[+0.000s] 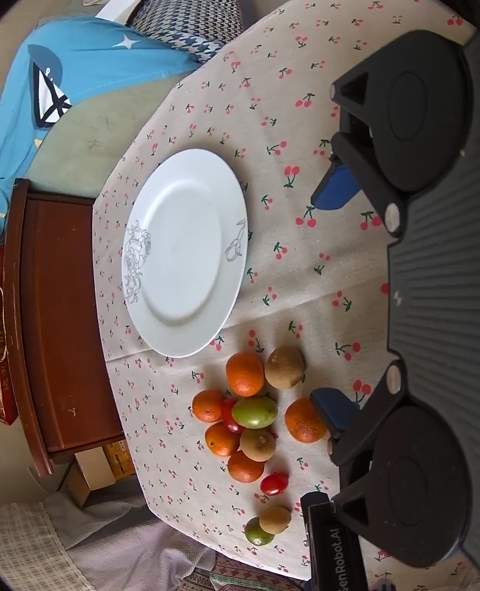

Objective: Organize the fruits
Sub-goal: 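Move both tools toward the fruit pile with fingers open, then close the left tool on a brown kiwi while the right tool grasps another kiwi, then carry both kiwis onto the white plate and open both tools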

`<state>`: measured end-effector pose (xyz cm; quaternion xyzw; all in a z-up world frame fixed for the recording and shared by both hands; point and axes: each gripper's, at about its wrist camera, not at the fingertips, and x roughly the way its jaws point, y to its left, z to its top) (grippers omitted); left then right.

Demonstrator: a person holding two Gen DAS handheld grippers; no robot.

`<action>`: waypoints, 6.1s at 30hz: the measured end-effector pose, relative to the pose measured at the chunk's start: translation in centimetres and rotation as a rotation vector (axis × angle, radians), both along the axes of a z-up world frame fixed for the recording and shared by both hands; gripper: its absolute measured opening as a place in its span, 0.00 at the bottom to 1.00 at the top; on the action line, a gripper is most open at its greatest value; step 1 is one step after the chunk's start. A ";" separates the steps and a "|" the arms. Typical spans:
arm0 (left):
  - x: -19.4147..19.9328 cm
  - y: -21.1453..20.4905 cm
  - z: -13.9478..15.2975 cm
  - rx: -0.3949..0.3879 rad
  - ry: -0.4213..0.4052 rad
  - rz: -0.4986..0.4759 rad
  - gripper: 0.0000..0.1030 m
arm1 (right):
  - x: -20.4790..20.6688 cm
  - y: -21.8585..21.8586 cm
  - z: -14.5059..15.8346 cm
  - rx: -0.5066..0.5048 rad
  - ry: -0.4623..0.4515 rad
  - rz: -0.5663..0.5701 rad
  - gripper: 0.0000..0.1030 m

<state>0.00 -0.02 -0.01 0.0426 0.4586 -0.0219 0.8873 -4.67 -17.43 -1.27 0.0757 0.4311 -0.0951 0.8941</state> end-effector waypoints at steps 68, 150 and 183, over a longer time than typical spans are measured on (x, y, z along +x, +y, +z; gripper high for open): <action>-0.3 2.6 -0.2 -0.083 -0.093 0.008 0.83 | -1.4 -0.7 -0.3 0.081 -0.215 0.114 0.62; 3.2 -6.6 1.6 -0.375 -0.215 -0.325 0.23 | -0.4 -6.6 0.8 0.230 -0.336 -0.072 0.24; 4.1 -7.1 1.4 -0.349 -0.190 -0.290 0.59 | -0.1 -6.6 -0.1 0.243 -0.287 -0.111 0.44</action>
